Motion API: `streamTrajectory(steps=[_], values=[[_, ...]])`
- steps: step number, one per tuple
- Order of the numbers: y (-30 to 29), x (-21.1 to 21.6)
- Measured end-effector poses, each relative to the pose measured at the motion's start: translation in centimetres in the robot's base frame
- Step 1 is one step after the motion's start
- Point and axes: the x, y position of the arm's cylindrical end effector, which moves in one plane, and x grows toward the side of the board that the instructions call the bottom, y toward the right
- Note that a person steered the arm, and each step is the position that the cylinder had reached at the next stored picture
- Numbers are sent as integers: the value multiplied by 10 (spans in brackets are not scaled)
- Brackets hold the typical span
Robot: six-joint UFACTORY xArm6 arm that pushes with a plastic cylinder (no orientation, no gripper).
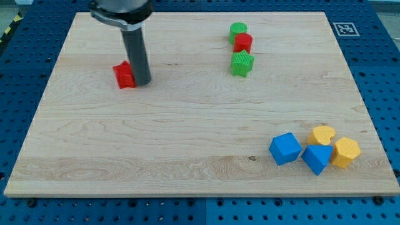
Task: Move your arm towards the green star
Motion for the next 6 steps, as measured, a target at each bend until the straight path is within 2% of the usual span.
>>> streamTrajectory(steps=[1, 4, 5, 6], values=[[13, 2], [282, 11], [303, 2], [290, -18]])
